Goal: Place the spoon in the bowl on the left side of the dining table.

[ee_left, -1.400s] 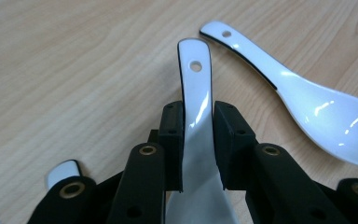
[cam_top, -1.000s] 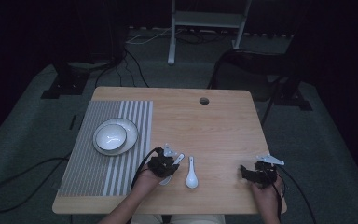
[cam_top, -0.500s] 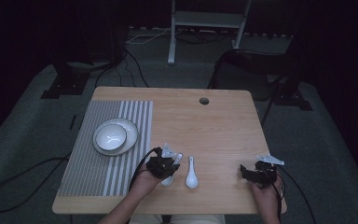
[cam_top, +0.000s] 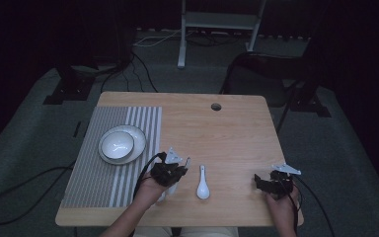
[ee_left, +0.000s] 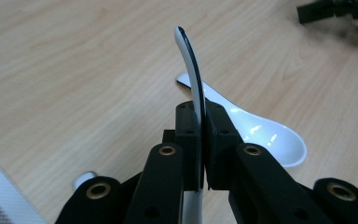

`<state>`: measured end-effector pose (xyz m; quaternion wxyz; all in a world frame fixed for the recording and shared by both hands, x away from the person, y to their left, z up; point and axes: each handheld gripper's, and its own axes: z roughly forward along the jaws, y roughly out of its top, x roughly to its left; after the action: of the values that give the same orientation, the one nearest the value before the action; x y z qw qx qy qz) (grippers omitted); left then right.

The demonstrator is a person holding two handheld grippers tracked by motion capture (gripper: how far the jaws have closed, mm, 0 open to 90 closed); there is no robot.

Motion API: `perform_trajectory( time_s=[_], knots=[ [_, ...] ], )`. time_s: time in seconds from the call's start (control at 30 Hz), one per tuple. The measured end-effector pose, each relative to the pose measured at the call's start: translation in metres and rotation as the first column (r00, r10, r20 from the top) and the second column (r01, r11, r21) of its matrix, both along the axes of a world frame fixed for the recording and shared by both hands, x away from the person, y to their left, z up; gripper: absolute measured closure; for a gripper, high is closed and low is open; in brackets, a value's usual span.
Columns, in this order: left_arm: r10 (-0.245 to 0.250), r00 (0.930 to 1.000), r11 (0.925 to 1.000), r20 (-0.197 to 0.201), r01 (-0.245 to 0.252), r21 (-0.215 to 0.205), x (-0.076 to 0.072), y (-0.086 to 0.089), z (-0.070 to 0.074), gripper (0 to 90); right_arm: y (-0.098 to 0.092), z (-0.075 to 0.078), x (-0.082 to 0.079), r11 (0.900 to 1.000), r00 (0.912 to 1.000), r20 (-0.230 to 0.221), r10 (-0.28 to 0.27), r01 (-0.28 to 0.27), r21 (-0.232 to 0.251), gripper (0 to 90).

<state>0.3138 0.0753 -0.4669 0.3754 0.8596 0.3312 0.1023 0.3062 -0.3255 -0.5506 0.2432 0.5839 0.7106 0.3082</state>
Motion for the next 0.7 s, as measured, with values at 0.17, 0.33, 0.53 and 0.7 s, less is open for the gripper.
perform_trajectory(
  time_s=[0.17, 0.33, 0.53, 0.7],
  knots=[
    [0.008, 0.9998, 1.0, 0.017, -0.008, -0.005, 0.002, 0.005, 0.006, 85.5, 0.0, 0.0, 0.0, 1.0, 1.0, 0.0, 0.0, 0.0, 0.0, 12.4],
    [0.024, 0.9993, 0.9995, 0.027, -0.023, -0.021, 0.004, 0.012, 0.012, 85.5, 0.0, 0.0, 0.0, 1.0, 1.0, 0.0, 0.0, 0.0, 0.0, 12.4],
    [0.047, 0.9983, 0.9985, 0.033, -0.046, -0.029, 0.009, 0.03, 0.017, 85.5, 0.0, 0.0, 0.0, 1.0, 1.0, 0.0, 0.0, 0.0, 0.0, 12.4],
    [0.065, 0.9971, 0.9971, 0.039, -0.064, -0.041, 0.01, 0.043, 0.018, 85.5, 0.0, 0.0, 0.0, 1.0, 1.0, -0.001, -0.001, 0.001, 0.0, 12.4]
  ],
)
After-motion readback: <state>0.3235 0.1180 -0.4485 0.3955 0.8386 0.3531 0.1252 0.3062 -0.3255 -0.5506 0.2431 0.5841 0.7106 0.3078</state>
